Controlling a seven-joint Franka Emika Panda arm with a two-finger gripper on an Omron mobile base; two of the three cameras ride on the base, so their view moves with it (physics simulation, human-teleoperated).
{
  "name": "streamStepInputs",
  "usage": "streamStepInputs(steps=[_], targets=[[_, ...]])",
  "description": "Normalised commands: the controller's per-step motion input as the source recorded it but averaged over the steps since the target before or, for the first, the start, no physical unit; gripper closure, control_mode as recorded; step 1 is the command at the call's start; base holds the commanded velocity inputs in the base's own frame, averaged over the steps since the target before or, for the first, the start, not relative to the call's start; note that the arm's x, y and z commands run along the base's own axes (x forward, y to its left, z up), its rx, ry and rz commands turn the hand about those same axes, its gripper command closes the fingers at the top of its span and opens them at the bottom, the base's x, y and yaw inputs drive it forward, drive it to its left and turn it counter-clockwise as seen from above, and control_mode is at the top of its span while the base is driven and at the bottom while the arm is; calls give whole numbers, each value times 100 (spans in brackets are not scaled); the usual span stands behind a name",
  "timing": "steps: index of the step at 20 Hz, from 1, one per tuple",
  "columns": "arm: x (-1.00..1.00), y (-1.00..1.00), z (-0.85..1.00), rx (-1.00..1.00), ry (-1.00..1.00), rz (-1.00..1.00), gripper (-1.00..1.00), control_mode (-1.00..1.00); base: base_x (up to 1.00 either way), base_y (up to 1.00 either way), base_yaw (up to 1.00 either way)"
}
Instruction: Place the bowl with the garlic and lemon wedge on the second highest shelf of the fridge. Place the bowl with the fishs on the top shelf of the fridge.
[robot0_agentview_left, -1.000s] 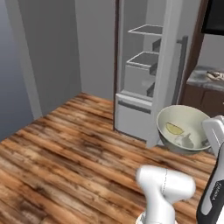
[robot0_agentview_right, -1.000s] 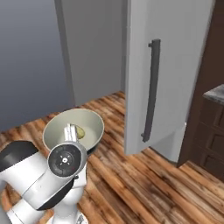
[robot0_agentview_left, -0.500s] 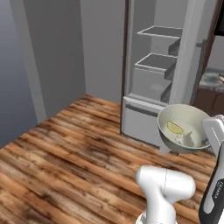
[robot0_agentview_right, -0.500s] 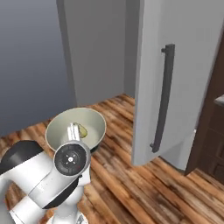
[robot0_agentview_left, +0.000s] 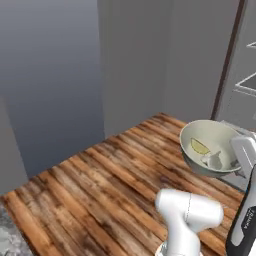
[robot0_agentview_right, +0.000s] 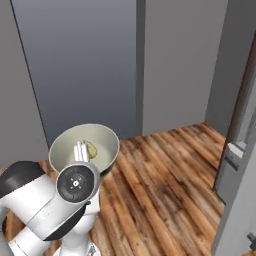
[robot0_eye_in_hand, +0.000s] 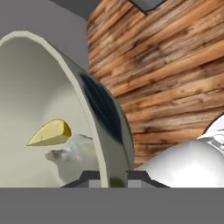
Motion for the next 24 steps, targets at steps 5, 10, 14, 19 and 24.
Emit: streamStepInputs(steps=[5, 10, 14, 19, 24], targets=[[0, 0, 0, 0, 0, 0, 100, 100, 74, 0, -55], [0, 0, 0, 0, 0, 0, 100, 100, 36, 0, -79], [0, 0, 0, 0, 0, 0, 100, 100, 94, 53, -51], [0, 0, 0, 0, 0, 0, 100, 100, 100, 100, -37], [0, 0, 0, 0, 0, 0, 100, 100, 100, 14, -43]])
